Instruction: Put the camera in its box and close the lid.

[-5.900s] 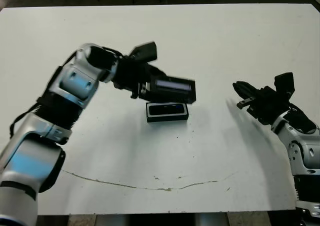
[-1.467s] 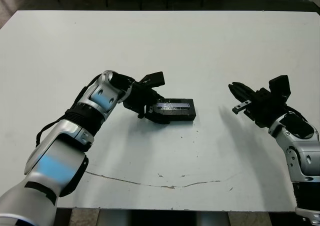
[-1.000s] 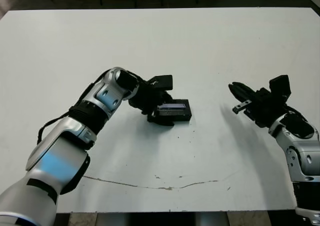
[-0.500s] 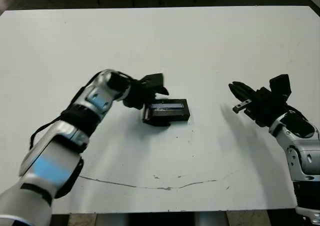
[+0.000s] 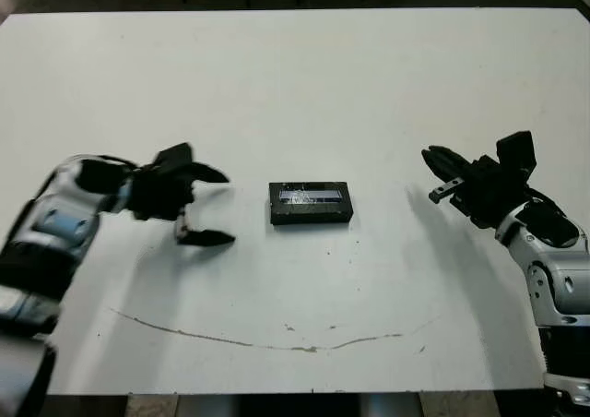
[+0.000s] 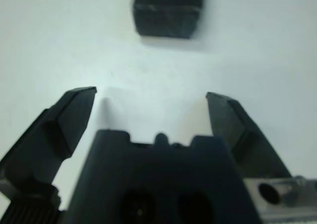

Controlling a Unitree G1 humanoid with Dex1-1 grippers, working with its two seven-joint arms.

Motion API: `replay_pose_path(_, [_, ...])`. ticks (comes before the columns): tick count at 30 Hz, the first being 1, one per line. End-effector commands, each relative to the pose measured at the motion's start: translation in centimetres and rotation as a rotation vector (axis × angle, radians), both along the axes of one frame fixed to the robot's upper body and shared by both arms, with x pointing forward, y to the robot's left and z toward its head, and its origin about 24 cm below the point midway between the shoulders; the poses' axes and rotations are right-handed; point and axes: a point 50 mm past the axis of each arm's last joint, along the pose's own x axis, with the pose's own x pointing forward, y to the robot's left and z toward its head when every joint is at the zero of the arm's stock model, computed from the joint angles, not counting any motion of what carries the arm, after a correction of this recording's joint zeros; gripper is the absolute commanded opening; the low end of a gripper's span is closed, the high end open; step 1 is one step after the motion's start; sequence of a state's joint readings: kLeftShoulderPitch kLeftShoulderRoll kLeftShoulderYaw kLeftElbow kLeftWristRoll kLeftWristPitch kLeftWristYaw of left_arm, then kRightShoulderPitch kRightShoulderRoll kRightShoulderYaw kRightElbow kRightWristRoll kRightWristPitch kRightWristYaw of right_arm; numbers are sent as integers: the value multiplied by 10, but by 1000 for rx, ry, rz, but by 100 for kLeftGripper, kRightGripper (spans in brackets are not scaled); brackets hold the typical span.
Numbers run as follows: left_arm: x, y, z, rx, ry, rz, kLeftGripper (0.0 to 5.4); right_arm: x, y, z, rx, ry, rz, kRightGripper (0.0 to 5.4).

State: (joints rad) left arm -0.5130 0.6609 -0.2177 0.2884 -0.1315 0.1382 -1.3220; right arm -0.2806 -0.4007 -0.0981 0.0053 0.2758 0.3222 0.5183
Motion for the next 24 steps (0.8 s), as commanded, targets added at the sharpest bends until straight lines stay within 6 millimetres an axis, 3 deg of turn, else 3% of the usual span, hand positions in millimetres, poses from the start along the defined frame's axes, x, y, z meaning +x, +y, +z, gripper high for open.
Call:
replay_pose_path(1, [-11, 15, 11, 67, -15, 22, 539, 0, -2, -4, -4, 23, -11, 0])
replay_pose_path(5, [-16, 23, 31, 64, -111, 112, 539, 1, -1, -4, 12, 27, -13, 0])
replay_pose_path(9, [-18, 10, 43, -175, -338, 401, 532, 2, 1, -6, 28, 21, -21, 0])
replay_pose_path(15, [-30, -46, 44, -567, -578, 672, 445, -1, 9, -11, 69, -7, -88, 0])
replay_pose_path(20, [-41, -96, 40, -725, -563, 801, 353, -5, 17, -14, 122, -28, -155, 0])
replay_pose_path(24, [-47, -130, 29, -765, -433, 827, 278, -10, 22, -12, 190, -63, -208, 0])
